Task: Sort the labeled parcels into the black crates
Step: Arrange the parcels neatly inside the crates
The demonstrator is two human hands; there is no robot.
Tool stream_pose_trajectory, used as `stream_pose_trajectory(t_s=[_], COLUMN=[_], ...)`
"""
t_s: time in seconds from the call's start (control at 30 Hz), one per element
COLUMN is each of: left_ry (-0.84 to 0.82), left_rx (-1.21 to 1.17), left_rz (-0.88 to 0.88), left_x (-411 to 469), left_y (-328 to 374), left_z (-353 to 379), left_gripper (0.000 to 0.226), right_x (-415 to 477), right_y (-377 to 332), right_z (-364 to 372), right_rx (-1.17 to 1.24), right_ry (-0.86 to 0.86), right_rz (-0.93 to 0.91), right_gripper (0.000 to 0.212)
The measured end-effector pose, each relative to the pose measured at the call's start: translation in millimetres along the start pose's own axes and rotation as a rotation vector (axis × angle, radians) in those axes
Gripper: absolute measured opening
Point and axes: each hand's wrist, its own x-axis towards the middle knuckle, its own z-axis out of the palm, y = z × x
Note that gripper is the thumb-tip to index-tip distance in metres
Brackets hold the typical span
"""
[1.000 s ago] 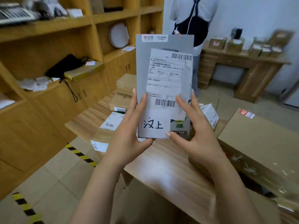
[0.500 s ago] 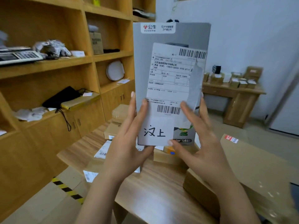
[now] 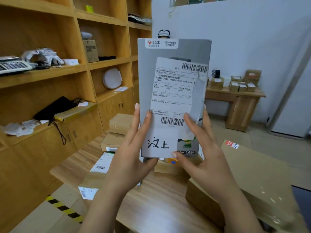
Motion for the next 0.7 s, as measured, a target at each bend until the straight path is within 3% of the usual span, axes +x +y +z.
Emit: stream_pose_trajectory(t_s=[0.37, 0.7], left_ry=[-0.022, -0.047], left_rx=[-0.011, -0.043], left_rz=[-0.040, -0.181], left_x=[-3.9, -29.0], left_y=[-3.4, -18.0], left_z=[14.3, 7.3], left_gripper=[0.108, 0.110], right_x=[-3.7, -1.5], right_y=[13.4, 22.9], right_z=[1.2, 25.3], right_rx=[0.022, 0.012], right_ry=[-0.056, -0.150], right_rz=[0.079, 0.064], right_gripper=[0.087, 0.088])
